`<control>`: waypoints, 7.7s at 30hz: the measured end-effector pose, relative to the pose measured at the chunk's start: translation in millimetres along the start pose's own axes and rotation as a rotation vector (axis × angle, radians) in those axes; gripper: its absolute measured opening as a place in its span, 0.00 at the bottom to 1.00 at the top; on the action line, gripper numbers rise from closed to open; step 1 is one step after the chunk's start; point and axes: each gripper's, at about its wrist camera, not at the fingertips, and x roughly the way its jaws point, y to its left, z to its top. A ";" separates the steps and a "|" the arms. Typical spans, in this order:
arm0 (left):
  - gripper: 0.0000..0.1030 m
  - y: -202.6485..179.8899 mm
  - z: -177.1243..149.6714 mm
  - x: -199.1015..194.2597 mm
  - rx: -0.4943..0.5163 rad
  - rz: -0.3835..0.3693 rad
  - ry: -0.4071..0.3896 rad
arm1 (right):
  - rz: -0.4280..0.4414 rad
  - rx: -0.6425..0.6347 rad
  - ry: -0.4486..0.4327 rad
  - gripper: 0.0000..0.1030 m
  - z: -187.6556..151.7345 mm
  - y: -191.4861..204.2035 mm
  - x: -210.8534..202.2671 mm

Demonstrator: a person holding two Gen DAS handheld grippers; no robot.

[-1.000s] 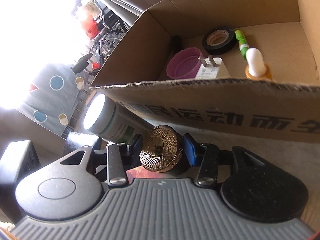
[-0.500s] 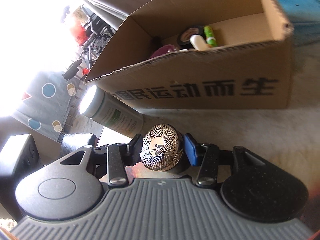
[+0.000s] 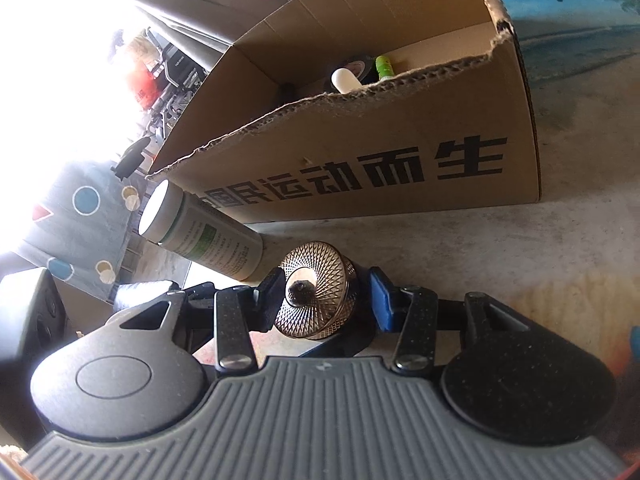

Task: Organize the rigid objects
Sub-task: 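Close the right gripper on the bronze-lidded jar, then carry the jar over the box, lower it and open the right gripper, then withdraw the right gripper and move it to the white supplement bottle, then close the right gripper around the white supplement bottle, then lift the bottle with the right gripper and lower it into the box, then open the right gripper and withdraw it from the box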

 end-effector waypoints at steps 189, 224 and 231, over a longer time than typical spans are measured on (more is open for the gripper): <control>0.52 25.6 161.4 47.9 -0.072 -0.186 0.012 | -0.007 0.050 -0.199 0.43 140.6 -39.1 -55.6; 1.00 32.0 118.9 -93.5 -0.072 -0.085 -0.311 | 0.025 -0.050 -0.554 0.87 72.3 33.9 -147.2; 1.00 44.0 92.2 -119.9 -0.114 0.150 -0.315 | -0.156 -0.140 -0.568 0.99 38.5 70.1 -154.1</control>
